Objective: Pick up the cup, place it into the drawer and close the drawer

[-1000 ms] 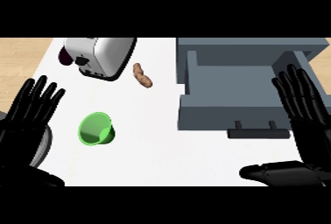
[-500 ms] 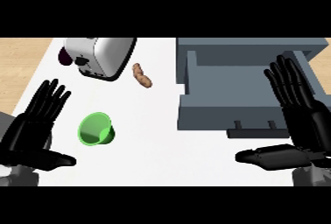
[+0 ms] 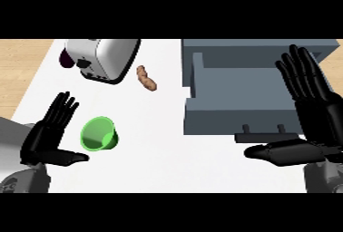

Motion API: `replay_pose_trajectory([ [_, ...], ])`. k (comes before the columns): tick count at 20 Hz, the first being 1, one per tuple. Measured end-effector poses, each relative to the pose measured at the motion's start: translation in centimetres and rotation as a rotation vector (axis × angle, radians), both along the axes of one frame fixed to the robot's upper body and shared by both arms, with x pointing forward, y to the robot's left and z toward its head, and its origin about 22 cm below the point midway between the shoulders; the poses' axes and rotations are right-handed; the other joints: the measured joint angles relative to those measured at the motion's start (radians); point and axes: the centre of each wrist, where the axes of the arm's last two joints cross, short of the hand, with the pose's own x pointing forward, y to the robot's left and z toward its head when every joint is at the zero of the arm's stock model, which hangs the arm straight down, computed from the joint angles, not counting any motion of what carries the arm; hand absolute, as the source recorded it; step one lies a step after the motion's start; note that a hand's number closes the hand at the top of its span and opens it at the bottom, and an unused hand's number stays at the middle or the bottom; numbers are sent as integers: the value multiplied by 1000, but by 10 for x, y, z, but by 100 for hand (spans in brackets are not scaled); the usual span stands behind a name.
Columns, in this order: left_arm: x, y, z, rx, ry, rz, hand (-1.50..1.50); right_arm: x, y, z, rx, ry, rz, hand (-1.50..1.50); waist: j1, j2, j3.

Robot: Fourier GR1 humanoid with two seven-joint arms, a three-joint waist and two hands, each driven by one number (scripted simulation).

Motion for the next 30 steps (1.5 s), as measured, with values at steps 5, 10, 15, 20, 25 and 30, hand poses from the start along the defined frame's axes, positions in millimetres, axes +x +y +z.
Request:
replay_pose_trajectory([
  [5, -3, 7, -38, 13, 33, 7, -150, 4, -10, 3, 1, -5, -4, -150, -1, 0, 0],
  [10, 2, 14, -62, 31, 53, 23, -150, 7, -10, 6, 1, 2, -2, -150, -4, 1, -1],
  [15, 0, 14, -86, 49, 68, 46, -150, 11, -13, 9, 0, -1, -3, -150, -8, 3, -1],
  [20, -7, 15, -99, 65, 80, 67, -150, 13, -10, 10, -6, -2, 8, -150, -14, 6, -2],
  [25, -8, 6, -106, 64, 72, 79, -150, 12, -14, 15, 1, -2, 15, -150, -20, 8, -3],
  [30, -8, 4, -108, 69, 64, 74, -150, 12, -21, 13, 1, -2, 12, -150, -22, 9, -4],
])
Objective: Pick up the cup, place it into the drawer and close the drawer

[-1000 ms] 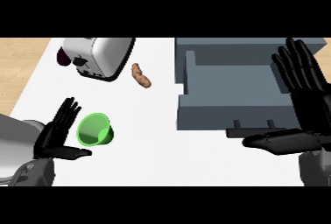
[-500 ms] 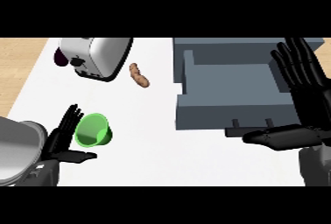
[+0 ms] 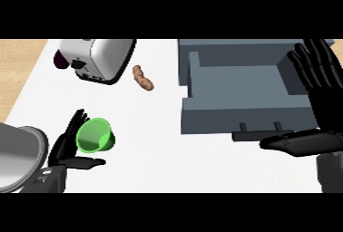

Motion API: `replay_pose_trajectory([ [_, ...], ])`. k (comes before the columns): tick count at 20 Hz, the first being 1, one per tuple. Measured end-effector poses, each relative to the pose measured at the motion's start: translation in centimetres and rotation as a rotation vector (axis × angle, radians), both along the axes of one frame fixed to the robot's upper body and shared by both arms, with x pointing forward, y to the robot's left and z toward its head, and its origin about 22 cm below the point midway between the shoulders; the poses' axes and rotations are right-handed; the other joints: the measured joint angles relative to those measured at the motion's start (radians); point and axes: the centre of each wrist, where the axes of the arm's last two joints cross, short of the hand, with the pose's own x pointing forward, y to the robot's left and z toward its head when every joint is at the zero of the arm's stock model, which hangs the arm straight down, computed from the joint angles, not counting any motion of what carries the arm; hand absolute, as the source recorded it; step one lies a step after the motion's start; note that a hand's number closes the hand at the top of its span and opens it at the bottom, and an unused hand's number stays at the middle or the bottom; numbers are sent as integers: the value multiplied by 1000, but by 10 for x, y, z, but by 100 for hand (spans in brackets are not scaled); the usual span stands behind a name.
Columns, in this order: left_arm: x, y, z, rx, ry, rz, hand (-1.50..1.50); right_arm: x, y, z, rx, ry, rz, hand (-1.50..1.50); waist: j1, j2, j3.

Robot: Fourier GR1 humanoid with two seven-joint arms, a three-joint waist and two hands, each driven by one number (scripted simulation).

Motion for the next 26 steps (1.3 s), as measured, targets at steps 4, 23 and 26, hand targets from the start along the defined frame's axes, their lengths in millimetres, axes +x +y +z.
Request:
replay_pose_trajectory([
  [4, 4, -10, -2, -4, -5, -15, -150, 0, 2, 3, -6, -1, 5, -150, -4, 1, 0],
  [23, 30, -37, 9, 12, -199, -16, 150, 4, 0, 3, -17, 6, -1, -150, -4, 3, -1],
  [26, 34, -47, 10, -18, -244, 33, 150, 4, -2, 0, -9, 5, -5, -150, 0, 1, 0],
])
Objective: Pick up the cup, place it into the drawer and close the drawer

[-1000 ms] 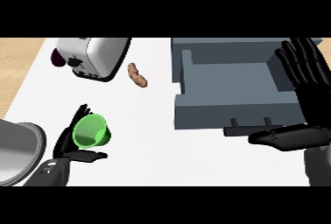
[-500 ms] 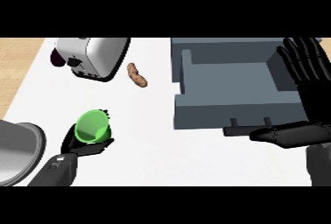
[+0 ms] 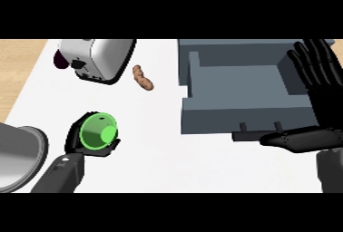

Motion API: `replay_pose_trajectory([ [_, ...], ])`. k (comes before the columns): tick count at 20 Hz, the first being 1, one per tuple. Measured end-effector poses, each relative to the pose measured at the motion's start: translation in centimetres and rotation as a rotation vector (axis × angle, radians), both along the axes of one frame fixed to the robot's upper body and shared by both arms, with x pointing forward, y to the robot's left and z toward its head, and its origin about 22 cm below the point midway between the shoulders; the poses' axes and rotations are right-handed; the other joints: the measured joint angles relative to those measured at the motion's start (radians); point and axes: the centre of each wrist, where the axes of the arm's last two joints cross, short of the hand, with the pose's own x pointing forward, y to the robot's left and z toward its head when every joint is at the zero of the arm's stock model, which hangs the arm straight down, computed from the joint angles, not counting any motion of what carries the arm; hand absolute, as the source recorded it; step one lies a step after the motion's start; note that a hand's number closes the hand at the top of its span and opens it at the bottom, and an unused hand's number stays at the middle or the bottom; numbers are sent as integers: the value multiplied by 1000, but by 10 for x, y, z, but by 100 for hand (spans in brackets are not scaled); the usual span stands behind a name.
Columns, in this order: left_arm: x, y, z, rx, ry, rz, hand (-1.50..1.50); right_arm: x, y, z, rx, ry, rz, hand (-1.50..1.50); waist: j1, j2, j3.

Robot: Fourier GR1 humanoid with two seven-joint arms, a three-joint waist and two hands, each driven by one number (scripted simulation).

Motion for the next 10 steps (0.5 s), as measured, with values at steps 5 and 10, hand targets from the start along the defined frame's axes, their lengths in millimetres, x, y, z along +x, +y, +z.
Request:
replay_pose_trajectory([
  [5, 5, -10, 1, -67, -65, 149, 150, -2, -1, 3, 3, 2, -3, -150, 4, -3, 1],
  [10, 27, -26, 18, -105, -135, 118, 150, -6, -9, 2, -8, 7, -10, -150, 10, -7, 2],
])
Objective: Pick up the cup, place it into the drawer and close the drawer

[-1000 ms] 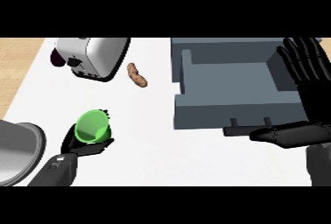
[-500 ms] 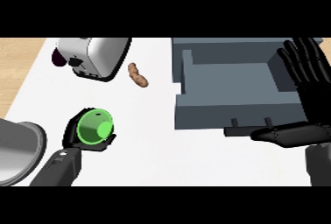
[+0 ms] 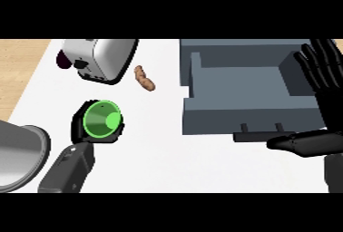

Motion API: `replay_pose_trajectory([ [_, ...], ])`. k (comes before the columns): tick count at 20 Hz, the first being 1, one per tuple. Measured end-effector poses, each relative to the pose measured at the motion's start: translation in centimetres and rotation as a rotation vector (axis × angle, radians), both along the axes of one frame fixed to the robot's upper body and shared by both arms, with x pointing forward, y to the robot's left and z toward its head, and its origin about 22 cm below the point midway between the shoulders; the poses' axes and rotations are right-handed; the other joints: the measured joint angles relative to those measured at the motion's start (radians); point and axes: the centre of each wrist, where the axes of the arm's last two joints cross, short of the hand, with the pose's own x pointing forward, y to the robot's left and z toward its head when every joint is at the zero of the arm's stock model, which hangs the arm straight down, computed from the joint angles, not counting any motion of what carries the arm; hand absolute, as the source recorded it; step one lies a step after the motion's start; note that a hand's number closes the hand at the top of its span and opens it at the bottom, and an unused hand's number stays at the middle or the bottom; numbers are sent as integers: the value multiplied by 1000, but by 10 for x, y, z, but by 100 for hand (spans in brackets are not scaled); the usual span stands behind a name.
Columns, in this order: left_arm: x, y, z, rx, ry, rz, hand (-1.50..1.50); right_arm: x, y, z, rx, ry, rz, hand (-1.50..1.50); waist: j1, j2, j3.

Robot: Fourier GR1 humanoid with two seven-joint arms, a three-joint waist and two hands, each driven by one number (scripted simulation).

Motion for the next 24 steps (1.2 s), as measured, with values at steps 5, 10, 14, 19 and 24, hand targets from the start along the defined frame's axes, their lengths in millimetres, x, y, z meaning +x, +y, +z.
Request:
replay_pose_trajectory([
  [5, 40, -27, 41, 9, -95, -98, 150, -2, -6, -2, -8, 12, -15, -150, 12, -6, 2],
  [10, 71, -69, 89, 15, -176, -210, 150, -2, -4, -4, -11, 10, -35, -150, 24, -11, 3],
  [14, 91, -101, 140, 36, -198, -271, 150, 3, -3, -7, -15, 16, -42, -150, 26, -12, 3],
  [19, 105, -140, 201, 80, -199, -301, 150, 4, -4, -9, -9, 10, -43, -150, 17, -10, 3],
  [24, 111, -182, 251, 127, -173, -294, 150, 5, -6, -8, -14, -1, -40, -150, 4, -7, 3],
])
